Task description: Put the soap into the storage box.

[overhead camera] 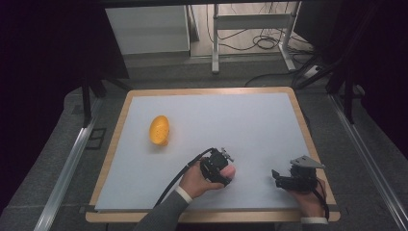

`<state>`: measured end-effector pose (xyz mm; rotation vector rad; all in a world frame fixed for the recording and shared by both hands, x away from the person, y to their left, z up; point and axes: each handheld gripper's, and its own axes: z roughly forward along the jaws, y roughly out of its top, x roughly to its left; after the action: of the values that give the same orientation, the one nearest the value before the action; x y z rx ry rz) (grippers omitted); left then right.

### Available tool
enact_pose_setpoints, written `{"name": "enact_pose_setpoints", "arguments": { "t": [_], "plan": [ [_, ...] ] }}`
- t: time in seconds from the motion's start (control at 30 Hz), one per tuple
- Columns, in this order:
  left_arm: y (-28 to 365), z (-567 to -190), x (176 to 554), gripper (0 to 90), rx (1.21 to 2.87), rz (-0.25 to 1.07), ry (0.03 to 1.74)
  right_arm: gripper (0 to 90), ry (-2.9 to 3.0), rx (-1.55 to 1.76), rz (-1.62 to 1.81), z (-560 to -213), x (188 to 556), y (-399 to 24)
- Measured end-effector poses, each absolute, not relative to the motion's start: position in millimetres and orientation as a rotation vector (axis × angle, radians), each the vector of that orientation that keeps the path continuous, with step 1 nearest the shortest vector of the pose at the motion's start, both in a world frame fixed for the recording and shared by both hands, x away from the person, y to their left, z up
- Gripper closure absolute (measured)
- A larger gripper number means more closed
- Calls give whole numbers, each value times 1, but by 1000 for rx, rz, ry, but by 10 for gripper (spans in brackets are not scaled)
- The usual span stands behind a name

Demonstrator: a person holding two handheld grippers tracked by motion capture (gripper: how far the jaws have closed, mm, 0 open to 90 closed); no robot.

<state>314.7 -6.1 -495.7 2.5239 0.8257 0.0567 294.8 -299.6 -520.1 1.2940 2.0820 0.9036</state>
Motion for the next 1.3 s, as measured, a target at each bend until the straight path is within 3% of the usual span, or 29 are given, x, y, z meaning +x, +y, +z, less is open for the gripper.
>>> {"name": "enact_pose_setpoints", "arguments": {
  "t": [0.17, 1.3],
  "plan": [
    [-7, -497, 314, 597, 2534, 78, 838, 82, 2076, 1292, 894, -520, 295, -300],
    [25, -472, 323, 602, 2457, 117, 873, 82, 2080, 1287, 882, -521, 296, -300]
  ]
}}
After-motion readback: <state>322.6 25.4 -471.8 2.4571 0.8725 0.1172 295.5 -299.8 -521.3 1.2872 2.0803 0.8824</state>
